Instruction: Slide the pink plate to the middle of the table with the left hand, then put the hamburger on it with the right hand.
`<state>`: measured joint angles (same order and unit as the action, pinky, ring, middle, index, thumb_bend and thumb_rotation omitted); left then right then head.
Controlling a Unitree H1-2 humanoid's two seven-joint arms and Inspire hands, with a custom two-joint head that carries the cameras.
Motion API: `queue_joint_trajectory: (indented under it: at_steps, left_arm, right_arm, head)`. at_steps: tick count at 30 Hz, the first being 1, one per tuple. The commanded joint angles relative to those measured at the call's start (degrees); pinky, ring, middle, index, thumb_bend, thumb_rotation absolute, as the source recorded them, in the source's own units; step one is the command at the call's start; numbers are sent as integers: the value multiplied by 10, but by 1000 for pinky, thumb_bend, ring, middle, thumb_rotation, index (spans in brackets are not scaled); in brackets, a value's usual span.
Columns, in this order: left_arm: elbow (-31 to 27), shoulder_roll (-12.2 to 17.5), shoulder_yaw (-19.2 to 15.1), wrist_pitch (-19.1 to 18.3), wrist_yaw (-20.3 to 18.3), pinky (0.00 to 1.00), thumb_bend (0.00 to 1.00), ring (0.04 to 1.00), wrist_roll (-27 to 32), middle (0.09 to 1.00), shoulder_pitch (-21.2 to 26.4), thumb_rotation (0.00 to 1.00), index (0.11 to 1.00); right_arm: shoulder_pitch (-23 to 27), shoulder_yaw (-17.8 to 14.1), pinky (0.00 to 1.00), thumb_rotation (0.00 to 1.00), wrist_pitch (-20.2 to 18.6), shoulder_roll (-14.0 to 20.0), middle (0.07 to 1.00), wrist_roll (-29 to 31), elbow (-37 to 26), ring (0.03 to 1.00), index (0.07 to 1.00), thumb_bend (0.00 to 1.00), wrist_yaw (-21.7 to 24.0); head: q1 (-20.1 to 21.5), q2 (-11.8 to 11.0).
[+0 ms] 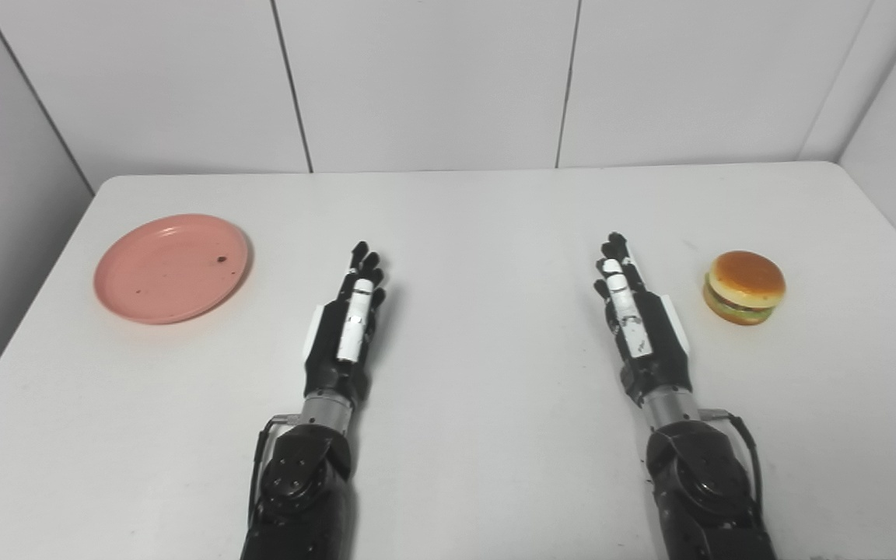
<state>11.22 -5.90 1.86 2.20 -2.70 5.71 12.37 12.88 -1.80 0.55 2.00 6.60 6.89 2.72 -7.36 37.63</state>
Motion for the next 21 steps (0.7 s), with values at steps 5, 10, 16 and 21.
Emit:
queue_joint_trajectory:
  at_steps: [5, 10, 16, 21]
  left_arm:
    - [34, -30, 11, 42, 16, 1000, 329, 1000, -17, 1000, 3, 913, 1000]
    - [25, -31, 5, 39, 22, 1000, 355, 1000, -22, 1000, 12, 967, 1000]
    - [-8, -35, -23, 26, 17, 1000, 390, 1000, 27, 1000, 23, 869, 1000]
    - [-33, -16, -36, 3, 32, 1000, 423, 996, 13, 994, 38, 995, 987]
  right_arm:
    - [7, -19, 1000, 849, 35, 23, 1000, 19, 7, 988, 1000, 603, 21]
    - [13, -26, 1000, 838, 59, 29, 1000, 40, 36, 1000, 1000, 651, 40]
    - [12, -28, 1000, 850, 65, 33, 1000, 40, 42, 1000, 1000, 620, 43]
    - [13, -30, 1000, 837, 60, 32, 1000, 42, 46, 1000, 1000, 659, 44]
  head:
    - [-34, -17]
    - [-55, -28]
    - [-63, -36]
    - [-70, -38]
